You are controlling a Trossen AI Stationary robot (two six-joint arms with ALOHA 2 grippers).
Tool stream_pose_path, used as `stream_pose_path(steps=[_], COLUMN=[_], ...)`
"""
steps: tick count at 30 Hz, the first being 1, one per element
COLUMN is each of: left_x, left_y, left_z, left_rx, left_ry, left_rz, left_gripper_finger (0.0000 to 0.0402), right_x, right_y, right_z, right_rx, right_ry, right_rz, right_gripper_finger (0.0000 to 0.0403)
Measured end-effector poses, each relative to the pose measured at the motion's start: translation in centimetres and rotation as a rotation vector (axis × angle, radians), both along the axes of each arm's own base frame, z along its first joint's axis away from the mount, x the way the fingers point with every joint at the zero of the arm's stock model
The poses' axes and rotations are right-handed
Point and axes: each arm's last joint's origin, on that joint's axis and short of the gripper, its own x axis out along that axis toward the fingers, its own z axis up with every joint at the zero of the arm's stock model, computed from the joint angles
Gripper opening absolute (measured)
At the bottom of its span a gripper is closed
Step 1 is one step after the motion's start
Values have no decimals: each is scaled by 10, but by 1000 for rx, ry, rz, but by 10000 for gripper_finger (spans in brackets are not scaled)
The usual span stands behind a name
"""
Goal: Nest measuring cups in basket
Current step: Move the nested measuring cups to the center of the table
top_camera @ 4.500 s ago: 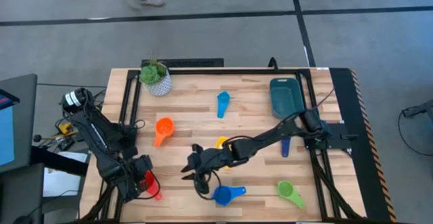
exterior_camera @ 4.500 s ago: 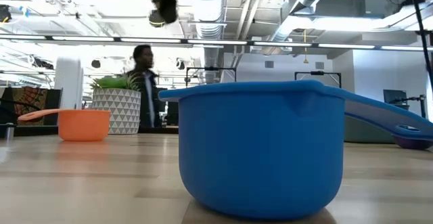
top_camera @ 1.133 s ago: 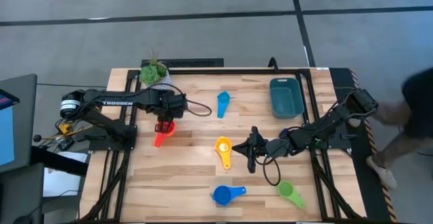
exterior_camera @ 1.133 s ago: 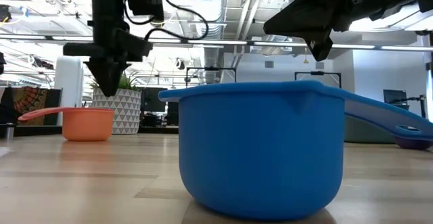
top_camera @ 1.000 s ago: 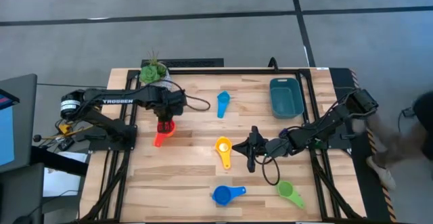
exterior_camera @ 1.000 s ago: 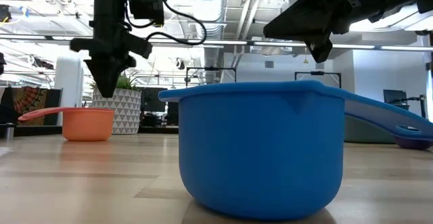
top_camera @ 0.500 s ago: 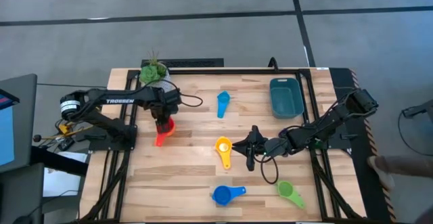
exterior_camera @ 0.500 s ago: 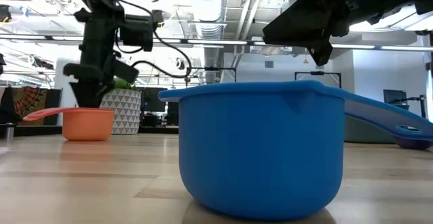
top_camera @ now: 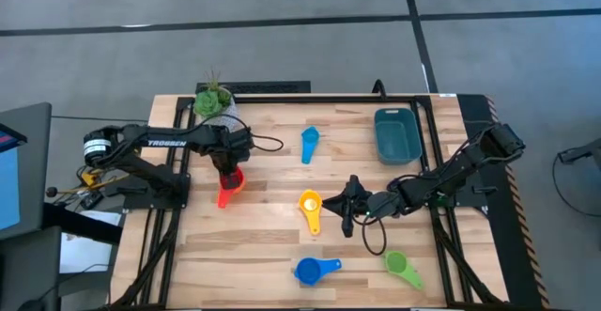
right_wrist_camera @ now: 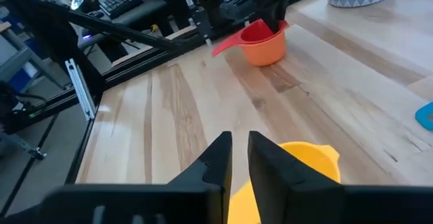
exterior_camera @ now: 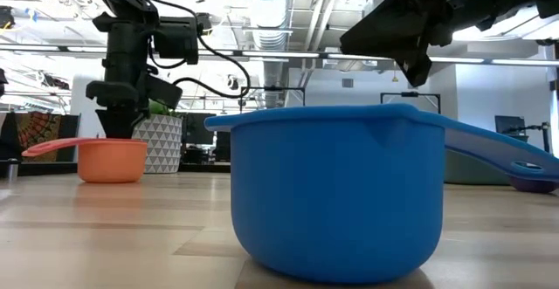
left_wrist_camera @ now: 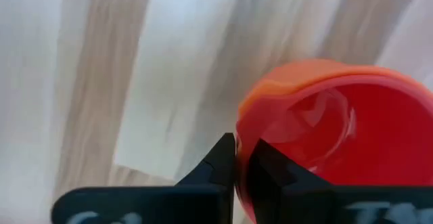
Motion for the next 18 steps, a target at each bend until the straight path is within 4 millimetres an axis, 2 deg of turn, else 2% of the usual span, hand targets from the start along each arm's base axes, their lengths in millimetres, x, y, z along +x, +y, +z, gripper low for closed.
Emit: stream_pose_path(steps=[4, 8, 13, 18], left_x=[7, 22, 41, 48], left_y=[-10, -25, -57, -88], left_z=[1, 10, 23, 27], left_rx=[-12, -26, -49, -96], left_ry=[-51, -148, -290, -376], left_rz=[82, 155, 207, 232], left_gripper_finger=[12, 5, 6, 4], right_x=[-3, -9, -17, -20], right_y=[1, 0, 0, 1], right_z=[3, 2, 3, 7], right_rx=[22, 36, 59, 65], right_ry=[3, 61, 108, 93], right_rz=[0, -9, -18, -9], right_gripper_finger=[57, 49, 39, 30])
